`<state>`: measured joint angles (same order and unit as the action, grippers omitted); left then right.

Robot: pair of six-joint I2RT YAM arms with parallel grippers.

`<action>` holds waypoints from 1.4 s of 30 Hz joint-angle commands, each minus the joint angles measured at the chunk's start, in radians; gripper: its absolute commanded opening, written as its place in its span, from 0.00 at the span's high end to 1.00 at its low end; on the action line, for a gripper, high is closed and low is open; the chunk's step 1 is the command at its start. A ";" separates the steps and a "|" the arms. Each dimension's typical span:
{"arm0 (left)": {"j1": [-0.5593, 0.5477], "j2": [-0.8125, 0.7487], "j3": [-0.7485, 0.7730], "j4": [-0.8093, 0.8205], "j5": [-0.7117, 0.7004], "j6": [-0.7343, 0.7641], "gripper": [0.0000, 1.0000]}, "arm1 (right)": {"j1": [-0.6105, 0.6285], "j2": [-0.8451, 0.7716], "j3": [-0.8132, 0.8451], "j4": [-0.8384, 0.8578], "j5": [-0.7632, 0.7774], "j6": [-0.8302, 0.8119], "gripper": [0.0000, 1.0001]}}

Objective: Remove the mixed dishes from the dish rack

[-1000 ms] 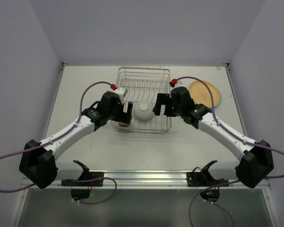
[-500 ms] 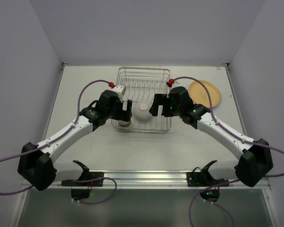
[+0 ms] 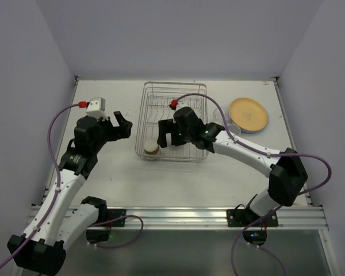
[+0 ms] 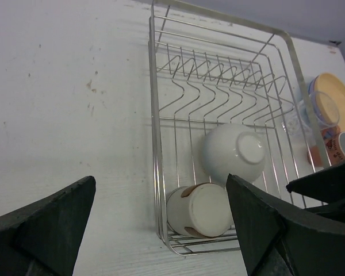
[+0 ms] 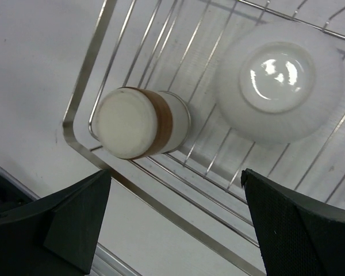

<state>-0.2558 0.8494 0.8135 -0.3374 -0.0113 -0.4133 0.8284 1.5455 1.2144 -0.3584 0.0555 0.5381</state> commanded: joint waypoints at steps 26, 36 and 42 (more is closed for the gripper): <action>0.039 -0.420 -0.131 0.124 -0.059 -0.051 0.00 | 0.176 0.441 0.500 -0.243 0.227 -0.044 0.01; 0.039 -0.400 -0.131 0.132 -0.042 -0.041 0.00 | 0.195 0.492 0.553 -0.300 0.291 -0.061 0.28; 0.039 -0.383 -0.129 0.136 -0.033 -0.038 0.00 | 0.193 0.459 0.543 -0.310 0.323 -0.064 0.62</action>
<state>-0.2230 0.4568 0.6804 -0.2424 -0.0559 -0.4744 1.0206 2.0354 1.7267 -0.6399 0.3256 0.4870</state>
